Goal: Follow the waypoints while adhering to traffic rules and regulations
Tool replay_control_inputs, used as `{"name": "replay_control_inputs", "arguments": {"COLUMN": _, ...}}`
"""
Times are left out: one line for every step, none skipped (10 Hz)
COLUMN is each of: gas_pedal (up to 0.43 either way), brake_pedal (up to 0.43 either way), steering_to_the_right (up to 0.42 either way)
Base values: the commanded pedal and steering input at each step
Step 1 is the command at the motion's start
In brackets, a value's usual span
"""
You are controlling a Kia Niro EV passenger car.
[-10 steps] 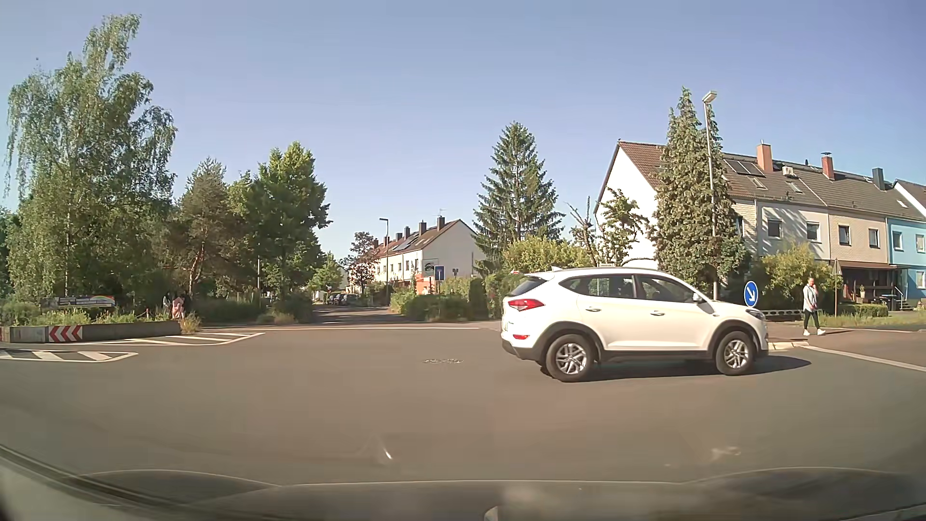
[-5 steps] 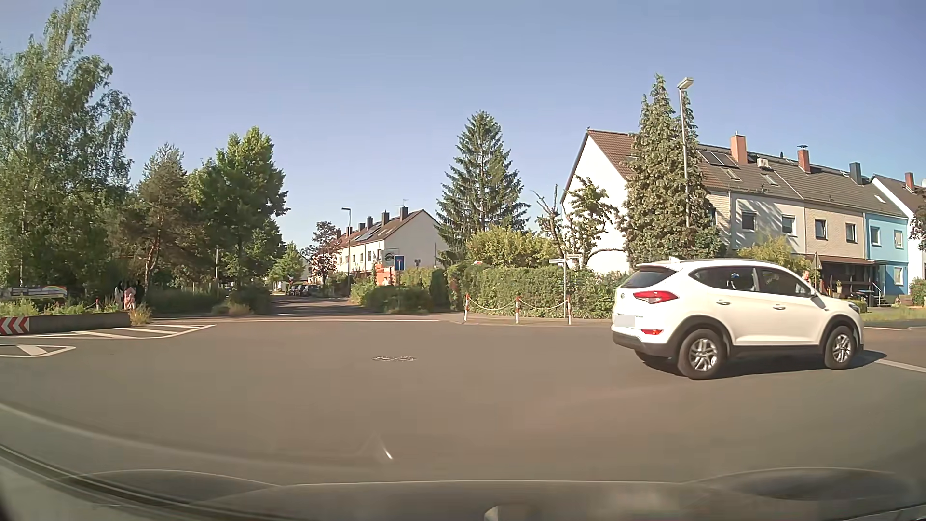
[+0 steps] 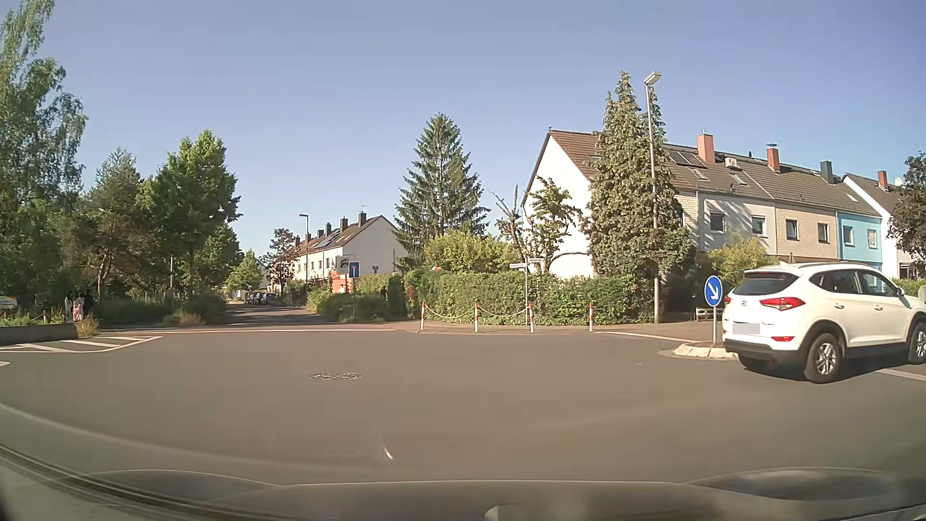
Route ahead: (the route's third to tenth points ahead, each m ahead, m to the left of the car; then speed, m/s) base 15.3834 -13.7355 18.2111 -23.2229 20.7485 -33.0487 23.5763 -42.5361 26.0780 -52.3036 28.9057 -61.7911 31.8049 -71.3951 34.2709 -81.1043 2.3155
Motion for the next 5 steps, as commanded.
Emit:
{"name": "replay_control_inputs", "arguments": {"gas_pedal": 0.0, "brake_pedal": 0.0, "steering_to_the_right": 0.241}}
{"name": "replay_control_inputs", "arguments": {"gas_pedal": 0.0, "brake_pedal": 0.0, "steering_to_the_right": 0.242}}
{"name": "replay_control_inputs", "arguments": {"gas_pedal": 0.0, "brake_pedal": 0.0, "steering_to_the_right": 0.25}}
{"name": "replay_control_inputs", "arguments": {"gas_pedal": 0.0, "brake_pedal": 0.0, "steering_to_the_right": 0.264}}
{"name": "replay_control_inputs", "arguments": {"gas_pedal": 0.0, "brake_pedal": 0.0, "steering_to_the_right": 0.282}}
